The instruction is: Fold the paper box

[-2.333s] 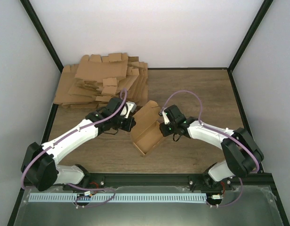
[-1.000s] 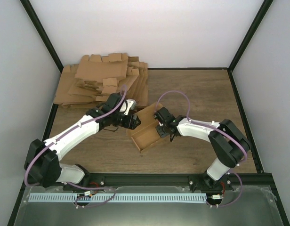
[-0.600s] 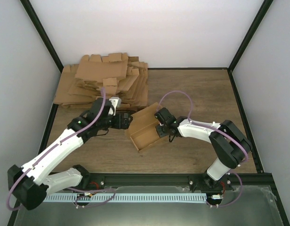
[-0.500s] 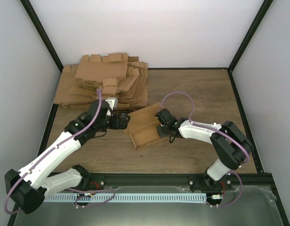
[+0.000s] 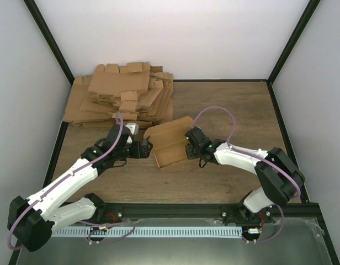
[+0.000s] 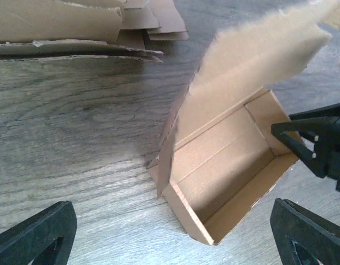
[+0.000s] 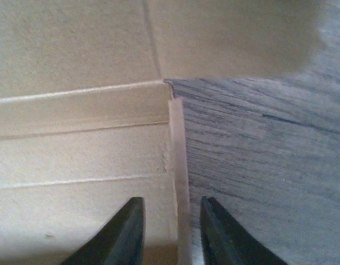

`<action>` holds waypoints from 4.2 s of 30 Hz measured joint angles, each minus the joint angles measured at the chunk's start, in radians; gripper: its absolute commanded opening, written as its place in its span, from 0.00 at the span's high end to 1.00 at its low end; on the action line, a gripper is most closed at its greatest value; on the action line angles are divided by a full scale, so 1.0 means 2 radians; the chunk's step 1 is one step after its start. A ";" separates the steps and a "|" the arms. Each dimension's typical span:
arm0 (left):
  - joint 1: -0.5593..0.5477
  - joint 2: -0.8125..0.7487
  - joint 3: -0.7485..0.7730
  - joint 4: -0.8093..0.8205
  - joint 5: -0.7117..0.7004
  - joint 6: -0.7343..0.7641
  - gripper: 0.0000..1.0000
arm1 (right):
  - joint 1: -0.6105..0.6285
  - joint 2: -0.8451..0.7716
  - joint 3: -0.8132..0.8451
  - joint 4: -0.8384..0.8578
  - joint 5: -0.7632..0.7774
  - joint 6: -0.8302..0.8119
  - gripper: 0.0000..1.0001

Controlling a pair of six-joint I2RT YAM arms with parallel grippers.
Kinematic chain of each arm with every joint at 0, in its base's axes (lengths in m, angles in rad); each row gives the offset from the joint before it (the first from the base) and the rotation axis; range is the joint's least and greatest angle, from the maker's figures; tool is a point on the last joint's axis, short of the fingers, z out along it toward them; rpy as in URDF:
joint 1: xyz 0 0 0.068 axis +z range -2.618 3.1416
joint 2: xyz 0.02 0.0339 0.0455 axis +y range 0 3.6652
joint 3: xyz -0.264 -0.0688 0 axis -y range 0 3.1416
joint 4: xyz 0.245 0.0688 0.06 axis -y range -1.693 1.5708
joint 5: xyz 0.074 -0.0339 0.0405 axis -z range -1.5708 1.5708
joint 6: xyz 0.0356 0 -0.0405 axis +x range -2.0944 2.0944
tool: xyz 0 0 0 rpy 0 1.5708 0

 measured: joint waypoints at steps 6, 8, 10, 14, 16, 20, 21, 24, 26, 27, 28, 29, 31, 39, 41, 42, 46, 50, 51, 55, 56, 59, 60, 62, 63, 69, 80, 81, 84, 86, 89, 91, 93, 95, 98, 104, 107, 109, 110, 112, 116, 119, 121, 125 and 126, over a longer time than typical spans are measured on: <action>0.000 0.021 -0.014 0.024 0.007 0.005 0.14 | -0.004 -0.017 -0.002 0.007 -0.012 -0.003 0.54; 0.000 0.026 -0.014 0.031 0.007 0.007 0.16 | -0.008 -0.031 -0.003 0.008 -0.025 -0.012 0.50; 0.000 0.028 -0.014 0.036 0.010 0.008 0.17 | -0.015 -0.053 -0.007 0.008 -0.042 -0.025 0.44; 0.000 0.029 -0.014 0.046 0.015 0.008 0.24 | -0.046 -0.100 -0.008 0.008 -0.096 -0.063 0.24; 0.000 0.035 -0.015 0.050 0.014 0.006 0.29 | -0.068 -0.116 -0.008 0.007 -0.121 -0.083 0.17; 0.000 0.059 -0.014 0.054 0.014 -0.001 0.37 | -0.115 -0.134 -0.006 0.007 -0.167 -0.114 0.17; 0.000 0.065 -0.014 0.054 0.014 -0.001 0.38 | -0.126 -0.135 -0.004 0.007 -0.179 -0.124 0.17; 0.000 0.081 -0.009 0.054 0.012 -0.003 0.43 | -0.147 -0.129 0.007 0.007 -0.207 -0.153 0.19; 0.000 0.084 -0.004 0.052 0.010 -0.003 0.49 | -0.155 -0.112 0.028 0.003 -0.223 -0.171 0.20; 0.000 0.085 -0.001 0.051 0.009 -0.005 0.52 | -0.157 -0.101 0.040 0.003 -0.227 -0.178 0.21; 0.000 0.086 0.003 0.051 0.008 -0.005 0.53 | -0.158 -0.091 0.050 0.003 -0.229 -0.183 0.21; 0.000 0.087 0.006 0.051 0.007 -0.006 0.56 | -0.159 -0.079 0.063 0.003 -0.231 -0.188 0.22; 0.000 0.091 0.011 0.050 0.005 -0.007 0.57 | -0.163 -0.060 0.081 0.004 -0.235 -0.195 0.25; 0.000 0.106 0.016 0.043 0.002 -0.014 0.62 | -0.173 0.003 0.125 0.000 -0.266 -0.233 0.31; 0.000 0.106 0.017 0.041 0.002 -0.014 0.62 | -0.175 0.013 0.128 -0.003 -0.274 -0.242 0.35; 0.000 0.106 0.017 0.039 0.001 -0.014 0.61 | -0.175 0.019 0.131 -0.007 -0.278 -0.245 0.36; 0.000 0.107 0.027 0.028 -0.002 -0.014 0.61 | -0.177 0.033 0.138 -0.009 -0.285 -0.253 0.43; 0.000 0.107 0.036 0.018 -0.006 -0.013 0.67 | -0.177 0.034 0.138 -0.012 -0.286 -0.260 0.51; 0.000 0.107 0.038 0.016 -0.007 -0.013 0.69 | -0.177 0.034 0.138 -0.013 -0.287 -0.259 0.54; 0.000 0.107 0.040 0.011 -0.007 -0.011 0.76 | -0.177 0.034 0.138 -0.018 -0.288 -0.263 0.62; 0.000 0.107 0.040 0.009 -0.007 -0.010 0.79 | -0.177 0.034 0.138 -0.019 -0.288 -0.264 0.63; 0.000 0.108 0.040 0.009 -0.007 -0.008 0.84 | -0.177 0.033 0.138 -0.024 -0.288 -0.266 0.70; 0.000 0.109 0.040 0.009 -0.007 -0.008 0.86 | -0.177 0.033 0.138 -0.026 -0.288 -0.266 0.71; 0.000 0.111 0.040 0.009 -0.006 -0.006 0.93 | -0.177 0.032 0.138 -0.031 -0.288 -0.266 0.72; 0.000 0.112 0.040 0.009 -0.006 -0.006 0.96 | -0.177 0.031 0.138 -0.033 -0.288 -0.265 0.75; 0.000 0.115 0.042 0.012 0.002 -0.003 0.96 | -0.177 0.022 0.138 -0.046 -0.286 -0.248 0.80; -0.001 0.121 0.051 0.024 0.003 -0.015 0.96 | -0.138 -0.037 0.119 -0.056 -0.249 -0.187 0.92; -0.002 0.122 0.052 0.030 0.002 -0.018 0.96 | -0.134 -0.045 0.113 -0.051 -0.247 -0.175 0.92; -0.006 0.129 0.052 0.048 -0.001 -0.026 0.96 | -0.126 -0.057 0.100 -0.040 -0.237 -0.153 0.96; -0.010 0.135 0.053 0.061 -0.007 -0.031 0.96 | -0.121 -0.062 0.090 -0.028 -0.225 -0.136 0.99; -0.018 0.148 0.057 0.081 -0.019 -0.036 0.96 | -0.119 -0.070 0.072 -0.011 -0.203 -0.116 0.99; -0.024 0.159 0.065 0.093 -0.027 -0.036 0.96 | -0.119 -0.079 0.055 0.006 -0.186 -0.100 0.99; -0.031 0.171 0.076 0.108 -0.037 -0.034 0.96 | -0.118 -0.092 0.036 0.026 -0.168 -0.084 0.99; -0.036 0.182 0.083 0.127 -0.043 -0.031 0.96 | -0.118 -0.109 0.017 0.047 -0.149 -0.068 0.99; -0.042 0.197 0.085 0.154 -0.051 -0.026 0.96 | -0.117 -0.128 -0.003 0.074 -0.123 -0.050 0.99; -0.060 0.203 0.065 0.196 -0.064 -0.022 0.96 | -0.108 -0.155 -0.062 0.131 -0.083 -0.023 0.99; -0.067 0.203 0.044 0.209 -0.067 -0.022 0.96 | -0.103 -0.156 -0.090 0.150 -0.076 -0.018 0.99; -0.071 0.204 0.033 0.213 -0.069 -0.023 0.96 | -0.101 -0.158 -0.100 0.163 -0.073 -0.018 0.99; -0.073 0.204 0.029 0.213 -0.069 -0.023 0.96 | -0.101 -0.159 -0.106 0.169 -0.072 -0.018 0.99; -0.077 0.207 0.027 0.211 -0.071 -0.022 0.96 | -0.100 -0.163 -0.115 0.174 -0.072 -0.017 0.99; -0.082 0.211 0.027 0.199 -0.072 -0.021 0.96 | -0.098 -0.171 -0.134 0.172 -0.072 -0.016 0.99; -0.084 0.211 0.027 0.188 -0.071 -0.019 0.95 | -0.096 -0.171 -0.138 0.173 -0.072 -0.018 0.99; -0.084 0.211 0.029 0.183 -0.071 -0.019 0.89 | -0.095 -0.172 -0.138 0.173 -0.072 -0.019 0.99; -0.090 0.211 0.035 0.171 -0.069 -0.017 0.57 | -0.095 -0.175 -0.139 0.171 -0.072 -0.022 0.99; -0.092 0.211 0.039 0.164 -0.069 -0.018 0.47 | -0.095 -0.176 -0.141 0.172 -0.071 -0.023 0.99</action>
